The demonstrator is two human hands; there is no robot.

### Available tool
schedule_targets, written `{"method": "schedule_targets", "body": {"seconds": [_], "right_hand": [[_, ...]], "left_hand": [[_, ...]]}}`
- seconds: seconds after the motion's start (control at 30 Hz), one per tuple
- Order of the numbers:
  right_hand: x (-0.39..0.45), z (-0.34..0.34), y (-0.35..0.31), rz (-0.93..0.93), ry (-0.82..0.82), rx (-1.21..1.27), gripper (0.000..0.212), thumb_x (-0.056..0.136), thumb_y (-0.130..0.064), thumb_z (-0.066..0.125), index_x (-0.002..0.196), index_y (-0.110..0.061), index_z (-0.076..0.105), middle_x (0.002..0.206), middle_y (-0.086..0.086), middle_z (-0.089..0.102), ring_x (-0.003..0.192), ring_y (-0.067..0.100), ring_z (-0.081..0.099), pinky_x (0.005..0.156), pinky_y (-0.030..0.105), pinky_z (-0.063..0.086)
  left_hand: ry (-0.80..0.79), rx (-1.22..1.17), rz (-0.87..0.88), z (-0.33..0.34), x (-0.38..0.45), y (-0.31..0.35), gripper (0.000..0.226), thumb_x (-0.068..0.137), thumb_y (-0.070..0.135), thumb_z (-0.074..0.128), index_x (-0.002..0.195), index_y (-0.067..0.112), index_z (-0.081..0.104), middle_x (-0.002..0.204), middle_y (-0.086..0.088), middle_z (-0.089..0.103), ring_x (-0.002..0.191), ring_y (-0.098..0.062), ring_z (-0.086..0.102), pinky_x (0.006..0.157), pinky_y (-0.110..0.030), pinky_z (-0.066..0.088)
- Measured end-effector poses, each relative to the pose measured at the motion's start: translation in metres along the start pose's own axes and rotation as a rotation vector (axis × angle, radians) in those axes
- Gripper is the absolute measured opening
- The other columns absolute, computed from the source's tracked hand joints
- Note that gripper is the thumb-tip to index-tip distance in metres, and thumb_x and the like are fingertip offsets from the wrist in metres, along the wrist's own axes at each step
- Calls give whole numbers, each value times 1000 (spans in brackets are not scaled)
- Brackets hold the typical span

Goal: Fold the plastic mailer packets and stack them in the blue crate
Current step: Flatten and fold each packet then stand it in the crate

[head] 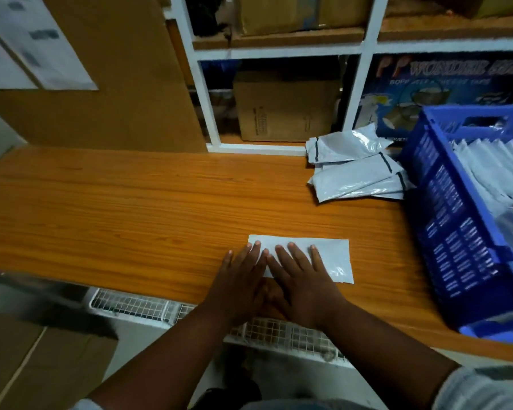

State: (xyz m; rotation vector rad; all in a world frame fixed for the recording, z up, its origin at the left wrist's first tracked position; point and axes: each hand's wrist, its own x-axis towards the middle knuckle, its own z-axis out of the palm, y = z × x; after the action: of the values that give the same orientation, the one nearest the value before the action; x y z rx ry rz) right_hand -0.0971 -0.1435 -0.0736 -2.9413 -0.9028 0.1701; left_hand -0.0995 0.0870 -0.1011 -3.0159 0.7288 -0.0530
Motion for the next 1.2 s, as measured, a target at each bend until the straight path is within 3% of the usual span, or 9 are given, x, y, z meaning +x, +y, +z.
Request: {"method": "schedule_targets", "body": {"seconds": [0.13, 0.27, 0.33, 0.43, 0.63, 0.8, 0.9, 1.0, 1.2], "right_hand": [[3, 13, 0, -8, -56, 20, 89, 102, -78, 8, 171, -23, 22, 178, 9, 17, 164, 37, 14, 127, 67, 13], [17, -7, 20, -6, 33, 147, 66, 107, -55, 38, 160, -18, 44, 165, 12, 43, 150, 34, 42, 121, 52, 35], [22, -5, 29, 28, 94, 153, 56, 104, -41, 44, 155, -19, 49, 159, 8, 48, 145, 29, 48, 117, 50, 37], [12, 8, 35, 83, 102, 60, 58, 107, -40, 36, 164, -25, 36, 169, 2, 36, 159, 22, 29, 127, 59, 21], [-25, 18, 68, 334, 52, 86, 70, 110, -63, 18, 170, -27, 17, 178, 6, 14, 165, 31, 6, 130, 60, 12], [-42, 6, 83, 488, 120, 134, 72, 110, -61, 16, 169, -20, 19, 178, 13, 10, 165, 31, 4, 132, 58, 7], [-21, -5, 52, 280, 151, 53, 68, 109, -46, 32, 168, -14, 22, 178, 14, 7, 165, 31, 4, 131, 61, 11], [-4, 7, 33, 10, 101, 91, 71, 105, -40, 38, 169, -15, 21, 178, 13, 13, 164, 28, 14, 131, 59, 15], [-52, 17, 76, 340, 79, 90, 72, 108, -69, 19, 171, -35, 10, 180, 8, 3, 165, 28, 4, 130, 59, 12]], "left_hand": [[-46, -30, -15, 7, 0, -4, 75, 104, 50, 40, 170, 16, 26, 178, -11, 19, 164, -33, 18, 126, -65, 24], [78, -62, -11, -8, 27, 1, 54, 100, 34, 45, 144, 6, 61, 160, -21, 49, 151, -43, 44, 112, -74, 38], [65, -142, -43, -19, 47, 13, 56, 102, 28, 42, 153, 8, 51, 168, -18, 38, 156, -39, 35, 121, -67, 33], [-43, -122, 3, -10, 59, 29, 64, 107, 33, 44, 167, 15, 32, 175, -10, 28, 161, -31, 26, 127, -59, 29], [-63, -114, -88, 15, 36, -8, 73, 109, 57, 24, 165, 11, 36, 172, -16, 32, 159, -37, 31, 123, -64, 32], [-2, -81, -196, 0, 33, 9, 76, 104, 54, 36, 166, 10, 31, 174, -16, 25, 161, -37, 26, 121, -68, 32], [31, -86, -8, -7, 48, 47, 75, 104, 43, 36, 170, 12, 21, 178, -14, 16, 164, -34, 17, 126, -64, 25], [-46, -150, -67, 0, 54, 57, 75, 104, 46, 30, 172, 18, 16, 178, -8, 17, 164, -32, 16, 130, -62, 15], [-4, -143, -186, 17, 12, 3, 81, 108, 65, 26, 166, 10, 30, 174, -16, 28, 161, -37, 26, 126, -62, 28]]}}
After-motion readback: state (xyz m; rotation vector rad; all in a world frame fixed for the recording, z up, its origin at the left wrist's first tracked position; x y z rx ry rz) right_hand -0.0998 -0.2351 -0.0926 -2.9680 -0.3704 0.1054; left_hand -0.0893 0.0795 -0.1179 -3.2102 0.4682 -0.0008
